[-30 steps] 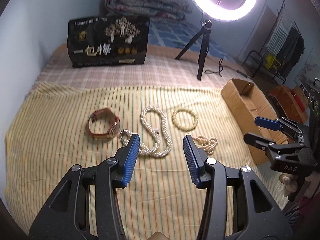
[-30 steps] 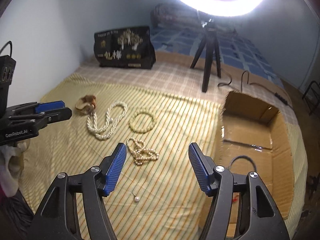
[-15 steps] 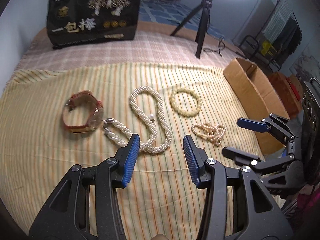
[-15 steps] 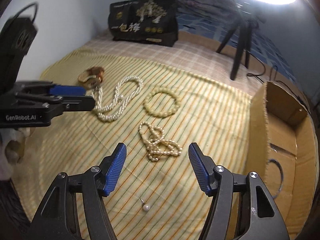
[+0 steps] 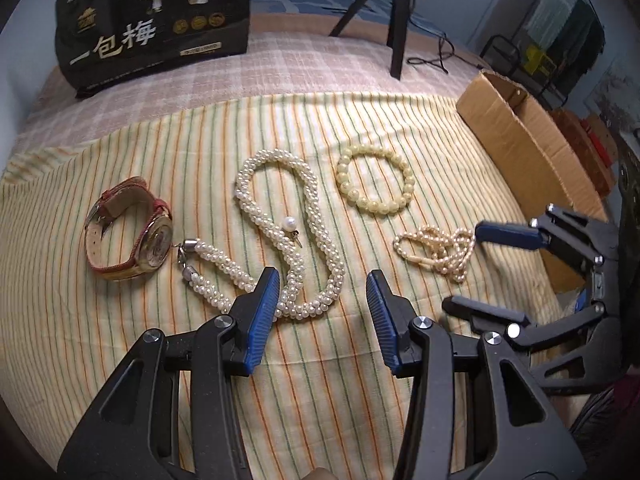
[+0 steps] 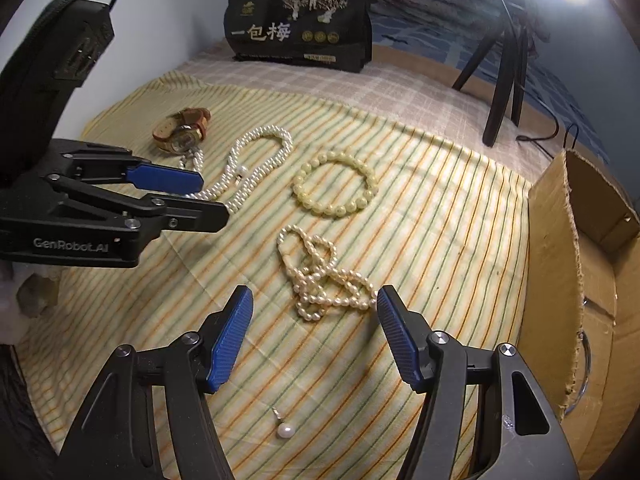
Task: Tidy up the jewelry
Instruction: 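Grasp long white pearl necklace with left tool while right tool grasps tangled pearl strand, then lift and carry both pearl strands over the cardboard box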
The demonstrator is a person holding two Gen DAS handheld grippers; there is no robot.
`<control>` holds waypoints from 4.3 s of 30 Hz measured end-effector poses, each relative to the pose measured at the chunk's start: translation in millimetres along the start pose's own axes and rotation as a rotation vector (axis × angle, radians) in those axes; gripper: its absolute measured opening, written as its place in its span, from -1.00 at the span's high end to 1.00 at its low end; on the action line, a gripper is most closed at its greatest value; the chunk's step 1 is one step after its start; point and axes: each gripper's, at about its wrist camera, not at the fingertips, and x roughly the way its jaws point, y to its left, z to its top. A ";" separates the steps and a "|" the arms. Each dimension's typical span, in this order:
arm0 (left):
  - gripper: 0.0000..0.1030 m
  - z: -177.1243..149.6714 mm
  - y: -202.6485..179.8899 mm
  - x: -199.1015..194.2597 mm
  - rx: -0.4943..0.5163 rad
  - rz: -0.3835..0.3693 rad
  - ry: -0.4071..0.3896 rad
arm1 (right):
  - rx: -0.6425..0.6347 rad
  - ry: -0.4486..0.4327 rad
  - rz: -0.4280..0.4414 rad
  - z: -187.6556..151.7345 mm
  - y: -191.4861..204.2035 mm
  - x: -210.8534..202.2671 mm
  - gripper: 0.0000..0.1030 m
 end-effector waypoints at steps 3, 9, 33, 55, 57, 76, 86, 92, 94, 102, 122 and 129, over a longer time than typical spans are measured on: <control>0.11 -2.5 -6.4 4.6 0.046 0.029 0.014 | 0.003 0.004 -0.012 -0.6 -3.7 2.0 -0.24; 0.11 -4.9 -12.2 10.2 0.073 0.089 0.016 | -0.005 0.019 -0.018 2.3 -2.6 7.5 -0.24; 0.89 -3.8 11.5 -4.3 -0.099 0.047 -0.041 | -0.068 0.025 -0.045 8.7 13.0 14.6 0.67; 0.89 14.0 24.5 -77.4 -0.195 -0.031 -0.218 | 0.035 -0.105 -0.013 20.7 2.3 -32.5 0.88; 0.89 12.7 20.8 -69.1 -0.157 -0.041 -0.183 | 0.040 -0.112 -0.015 20.5 1.2 -36.6 0.87; 0.89 26.5 -13.7 -128.4 -0.140 -0.086 -0.317 | 0.082 -0.183 -0.032 20.0 -18.1 -78.4 0.87; 0.89 38.2 -56.6 -177.4 -0.097 -0.114 -0.387 | 0.120 -0.241 -0.044 10.7 -31.9 -123.1 0.87; 0.90 44.1 -83.2 -192.4 -0.073 -0.144 -0.408 | 0.160 -0.262 -0.076 0.1 -52.8 -152.0 0.87; 0.90 45.3 -93.7 -196.0 -0.062 -0.153 -0.413 | 0.175 -0.270 -0.090 -3.6 -62.3 -161.7 0.87; 0.90 55.3 -145.4 -207.4 -0.007 -0.206 -0.440 | 0.245 -0.293 -0.137 -22.6 -99.9 -187.1 0.87; 0.90 82.6 -236.6 -163.4 0.061 -0.310 -0.389 | 0.392 -0.230 -0.165 -38.5 -193.4 -167.1 0.87; 0.90 84.6 -245.8 -141.2 0.083 -0.299 -0.344 | 0.417 -0.213 -0.153 -42.1 -207.3 -154.8 0.87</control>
